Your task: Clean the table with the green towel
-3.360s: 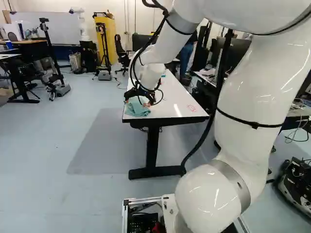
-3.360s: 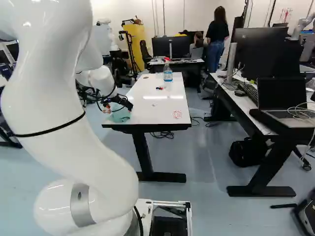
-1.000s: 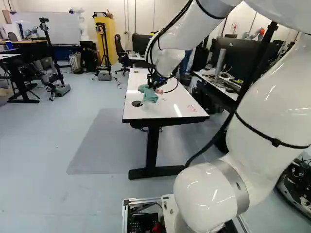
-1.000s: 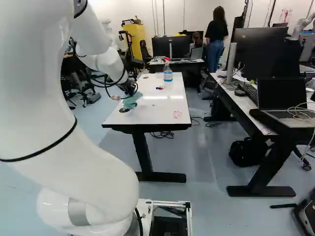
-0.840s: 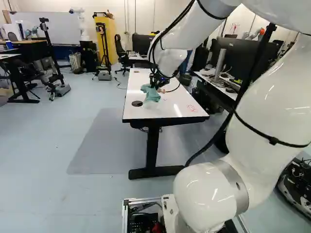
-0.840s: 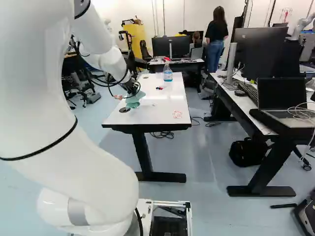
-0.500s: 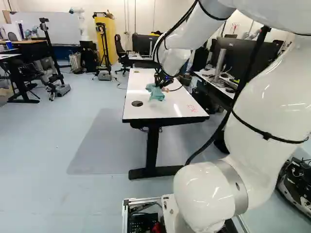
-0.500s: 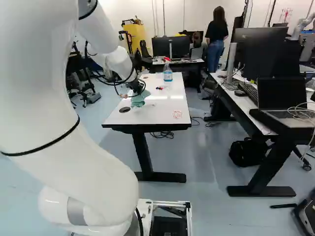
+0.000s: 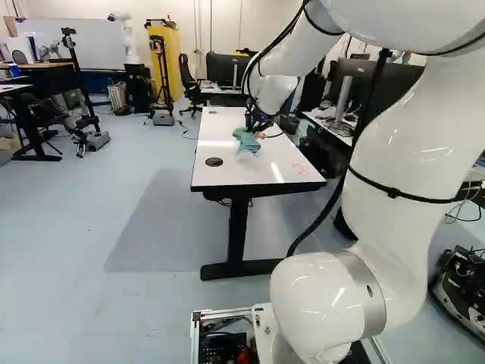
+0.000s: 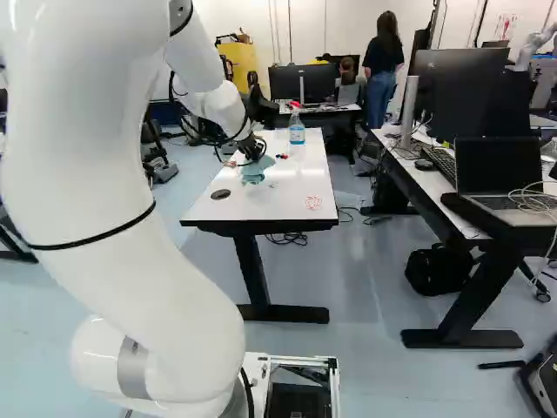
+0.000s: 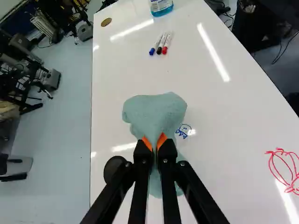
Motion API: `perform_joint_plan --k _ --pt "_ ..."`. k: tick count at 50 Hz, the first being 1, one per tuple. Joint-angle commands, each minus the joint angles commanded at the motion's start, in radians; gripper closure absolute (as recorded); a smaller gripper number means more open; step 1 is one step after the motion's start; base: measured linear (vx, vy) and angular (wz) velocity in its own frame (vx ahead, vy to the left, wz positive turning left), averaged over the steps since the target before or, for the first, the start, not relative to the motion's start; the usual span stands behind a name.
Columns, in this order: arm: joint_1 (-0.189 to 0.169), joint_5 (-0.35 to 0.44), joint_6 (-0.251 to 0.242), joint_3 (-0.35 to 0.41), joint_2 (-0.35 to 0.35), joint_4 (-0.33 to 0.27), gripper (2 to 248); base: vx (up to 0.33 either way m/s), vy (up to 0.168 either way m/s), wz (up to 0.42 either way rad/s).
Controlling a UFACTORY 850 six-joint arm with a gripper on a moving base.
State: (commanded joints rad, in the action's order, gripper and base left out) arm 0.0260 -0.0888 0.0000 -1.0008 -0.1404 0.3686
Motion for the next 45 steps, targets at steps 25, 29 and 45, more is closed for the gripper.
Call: perform_joint_plan --k 25,29,45 --pt "-0.003 0.0 0.0 -0.108 -0.096 0.0 220 0.0 0.0 0.0" --pt "-0.006 0.0 0.0 -0.116 -0.104 0.0 220 0.0 0.0 0.0" --pt "-0.007 0.0 0.0 -0.12 -0.136 0.0 220 0.0 0.0 0.0"
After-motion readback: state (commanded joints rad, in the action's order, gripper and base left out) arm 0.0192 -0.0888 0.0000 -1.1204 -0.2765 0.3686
